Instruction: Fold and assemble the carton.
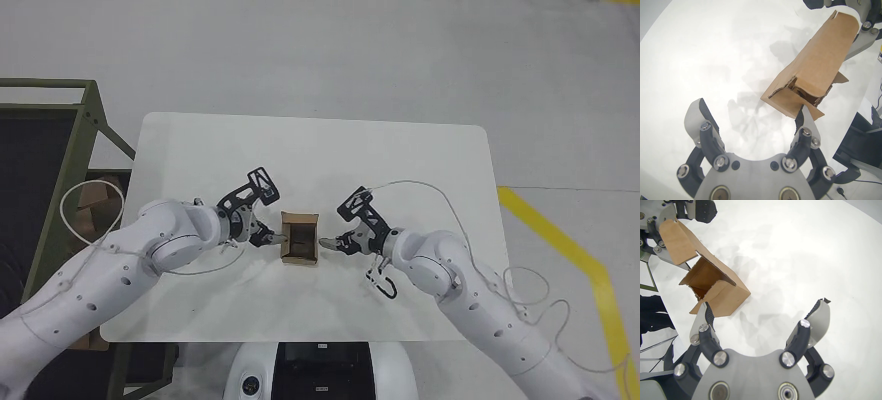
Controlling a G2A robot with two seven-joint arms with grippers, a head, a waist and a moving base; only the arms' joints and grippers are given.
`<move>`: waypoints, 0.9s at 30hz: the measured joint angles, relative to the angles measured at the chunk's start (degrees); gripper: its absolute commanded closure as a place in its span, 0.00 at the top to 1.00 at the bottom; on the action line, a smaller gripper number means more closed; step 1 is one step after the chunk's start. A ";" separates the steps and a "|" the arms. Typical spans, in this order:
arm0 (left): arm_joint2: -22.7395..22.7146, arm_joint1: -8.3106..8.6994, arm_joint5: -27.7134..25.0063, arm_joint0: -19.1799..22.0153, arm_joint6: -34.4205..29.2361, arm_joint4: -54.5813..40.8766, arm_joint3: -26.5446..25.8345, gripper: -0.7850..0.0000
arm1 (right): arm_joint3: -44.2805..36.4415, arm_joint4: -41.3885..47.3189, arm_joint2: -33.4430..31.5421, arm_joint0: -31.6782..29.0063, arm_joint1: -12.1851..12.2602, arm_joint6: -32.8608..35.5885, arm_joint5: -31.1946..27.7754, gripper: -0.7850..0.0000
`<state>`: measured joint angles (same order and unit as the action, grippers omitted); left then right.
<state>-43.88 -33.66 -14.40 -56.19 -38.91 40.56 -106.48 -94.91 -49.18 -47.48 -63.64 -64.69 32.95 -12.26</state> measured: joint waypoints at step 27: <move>-0.66 -3.67 -1.55 0.15 -2.86 1.19 2.79 1.00 | 0.34 -2.55 1.39 1.38 -1.78 1.65 -0.45 1.00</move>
<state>-44.54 -37.34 -15.95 -56.04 -41.76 41.75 -103.69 -94.56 -51.74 -46.09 -62.26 -66.47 34.60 -12.71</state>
